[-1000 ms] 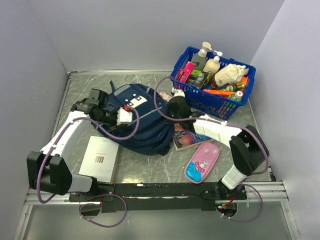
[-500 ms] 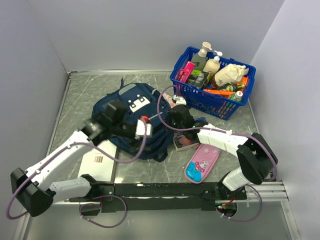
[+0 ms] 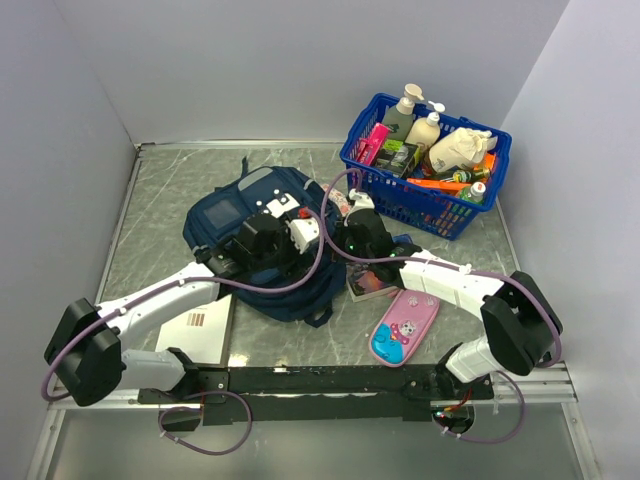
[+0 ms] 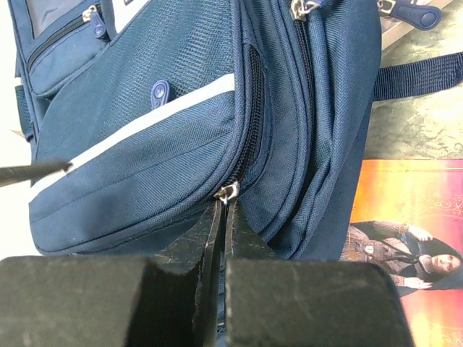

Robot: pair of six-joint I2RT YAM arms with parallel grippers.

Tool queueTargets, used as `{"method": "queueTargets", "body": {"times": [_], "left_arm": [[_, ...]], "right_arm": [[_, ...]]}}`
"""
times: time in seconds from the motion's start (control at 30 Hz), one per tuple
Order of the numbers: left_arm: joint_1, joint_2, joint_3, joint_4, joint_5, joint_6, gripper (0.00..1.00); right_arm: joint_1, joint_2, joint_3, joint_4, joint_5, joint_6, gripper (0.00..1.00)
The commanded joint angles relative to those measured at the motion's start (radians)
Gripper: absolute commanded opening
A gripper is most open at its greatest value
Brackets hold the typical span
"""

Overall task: Pack the student bag
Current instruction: Zip the student bag at the center of the board.

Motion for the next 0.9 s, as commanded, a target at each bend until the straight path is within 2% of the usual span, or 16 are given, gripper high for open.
{"method": "queueTargets", "body": {"times": [0.0, 0.1, 0.2, 0.43, 0.6, 0.87], "left_arm": [[-0.005, 0.004, -0.013, 0.152, -0.046, -0.017, 0.81], [-0.007, 0.016, -0.042, 0.137, 0.081, 0.035, 0.79], [-0.013, 0.015, -0.087, 0.147, 0.105, 0.095, 0.78], [-0.016, 0.002, -0.121, 0.178, 0.054, 0.146, 0.78], [-0.016, -0.001, -0.113, 0.206, 0.017, 0.170, 0.72], [-0.022, -0.008, -0.160, 0.239, 0.010, 0.193, 0.71]], "right_arm": [[0.000, -0.052, -0.011, 0.072, -0.061, 0.011, 0.00], [-0.004, -0.055, -0.015, 0.077, -0.075, 0.016, 0.00], [-0.009, -0.065, -0.018, 0.077, -0.088, 0.017, 0.00], [-0.020, -0.076, -0.020, 0.084, -0.135, 0.027, 0.00], [-0.018, -0.091, -0.032, 0.084, -0.160, 0.027, 0.00], [-0.017, -0.124, -0.051, 0.071, -0.171, 0.024, 0.00]]}}
